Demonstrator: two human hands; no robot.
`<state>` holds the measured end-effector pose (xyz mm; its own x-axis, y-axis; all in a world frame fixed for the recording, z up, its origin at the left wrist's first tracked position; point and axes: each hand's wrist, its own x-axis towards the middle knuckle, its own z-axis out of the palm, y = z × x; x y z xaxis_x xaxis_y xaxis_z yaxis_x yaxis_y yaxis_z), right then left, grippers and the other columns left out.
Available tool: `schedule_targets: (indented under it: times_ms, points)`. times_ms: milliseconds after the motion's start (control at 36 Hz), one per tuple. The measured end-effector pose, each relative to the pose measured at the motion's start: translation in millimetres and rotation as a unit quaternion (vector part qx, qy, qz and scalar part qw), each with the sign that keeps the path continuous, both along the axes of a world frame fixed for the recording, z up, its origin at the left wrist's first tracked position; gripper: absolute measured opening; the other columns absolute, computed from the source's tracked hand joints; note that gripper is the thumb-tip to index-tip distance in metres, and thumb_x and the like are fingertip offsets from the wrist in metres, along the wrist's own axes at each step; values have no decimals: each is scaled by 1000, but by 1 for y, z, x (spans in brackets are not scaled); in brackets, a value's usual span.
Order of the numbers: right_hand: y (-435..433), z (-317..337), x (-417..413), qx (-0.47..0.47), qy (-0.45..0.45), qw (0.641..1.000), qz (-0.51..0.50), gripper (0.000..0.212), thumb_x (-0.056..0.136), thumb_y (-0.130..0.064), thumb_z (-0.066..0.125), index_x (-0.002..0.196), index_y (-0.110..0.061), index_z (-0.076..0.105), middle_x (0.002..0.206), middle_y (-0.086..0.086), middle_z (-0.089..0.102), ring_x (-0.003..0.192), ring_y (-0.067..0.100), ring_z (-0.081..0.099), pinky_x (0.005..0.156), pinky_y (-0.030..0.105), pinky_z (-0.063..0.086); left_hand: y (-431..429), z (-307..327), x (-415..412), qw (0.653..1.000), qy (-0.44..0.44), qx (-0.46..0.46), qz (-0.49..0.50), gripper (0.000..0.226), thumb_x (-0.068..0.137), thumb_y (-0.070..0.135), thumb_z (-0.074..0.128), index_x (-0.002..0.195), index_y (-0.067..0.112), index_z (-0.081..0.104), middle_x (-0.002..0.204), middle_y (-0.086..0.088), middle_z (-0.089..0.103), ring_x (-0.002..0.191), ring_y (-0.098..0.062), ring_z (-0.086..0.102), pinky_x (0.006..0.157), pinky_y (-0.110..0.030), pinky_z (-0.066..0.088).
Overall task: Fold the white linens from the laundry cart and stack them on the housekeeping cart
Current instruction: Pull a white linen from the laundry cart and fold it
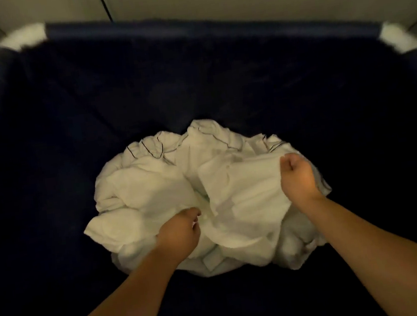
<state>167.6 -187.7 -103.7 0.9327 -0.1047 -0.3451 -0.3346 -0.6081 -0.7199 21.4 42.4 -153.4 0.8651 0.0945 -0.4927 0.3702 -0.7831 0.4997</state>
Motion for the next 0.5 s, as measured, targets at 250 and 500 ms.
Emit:
schedule_targets:
  times_ms: [250, 500]
  points:
    - [-30, 159, 30, -29, -107, 984, 137, 22, 103, -26, 39, 87, -16, 51, 66, -3, 49, 58, 6, 47, 53, 17, 36, -60, 139, 47, 990, -142, -18, -4, 37, 93, 25, 57, 129, 15, 56, 117, 0, 62, 102, -14, 60, 85, -17, 43]
    - [-63, 301, 41, 78, -224, 946, 223, 23, 102, -22, 40, 86, -12, 53, 74, -8, 48, 66, 2, 45, 65, 22, 35, -159, 265, 68, 964, -265, -12, -23, 49, 86, 44, 66, 128, 23, 53, 116, 12, 53, 102, -4, 53, 89, -21, 44]
